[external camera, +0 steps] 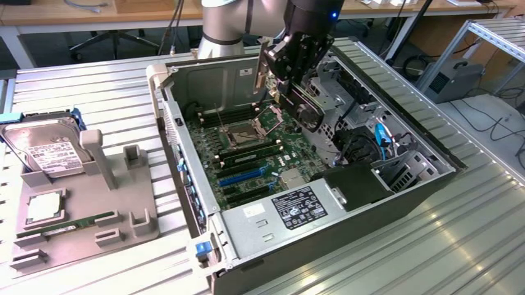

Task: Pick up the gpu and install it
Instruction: 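Insert the gpu into the slot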

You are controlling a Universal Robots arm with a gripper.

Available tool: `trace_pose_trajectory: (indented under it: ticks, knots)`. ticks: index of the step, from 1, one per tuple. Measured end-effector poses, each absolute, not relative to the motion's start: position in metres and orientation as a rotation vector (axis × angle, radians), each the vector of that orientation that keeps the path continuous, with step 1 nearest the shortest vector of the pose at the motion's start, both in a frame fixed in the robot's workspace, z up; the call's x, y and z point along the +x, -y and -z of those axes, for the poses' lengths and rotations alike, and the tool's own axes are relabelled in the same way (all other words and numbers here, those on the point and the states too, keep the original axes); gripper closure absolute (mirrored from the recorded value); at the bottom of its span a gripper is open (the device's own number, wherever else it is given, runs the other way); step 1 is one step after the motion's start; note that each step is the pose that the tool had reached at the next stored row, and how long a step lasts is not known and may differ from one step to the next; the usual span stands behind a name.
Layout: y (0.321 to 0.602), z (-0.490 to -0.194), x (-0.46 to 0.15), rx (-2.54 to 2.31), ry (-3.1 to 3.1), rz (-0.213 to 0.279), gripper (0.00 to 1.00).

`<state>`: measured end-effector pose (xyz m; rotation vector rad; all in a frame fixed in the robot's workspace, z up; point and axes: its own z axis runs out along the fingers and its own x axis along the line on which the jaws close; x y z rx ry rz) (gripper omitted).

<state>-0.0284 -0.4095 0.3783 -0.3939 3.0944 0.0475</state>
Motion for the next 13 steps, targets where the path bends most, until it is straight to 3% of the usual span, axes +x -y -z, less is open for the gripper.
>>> trace_pose_trajectory:
  ticks: [13]
  knots:
    - [0.4095, -0.3783, -0.0284, -0.412, -3.092, -0.048, 0.73]
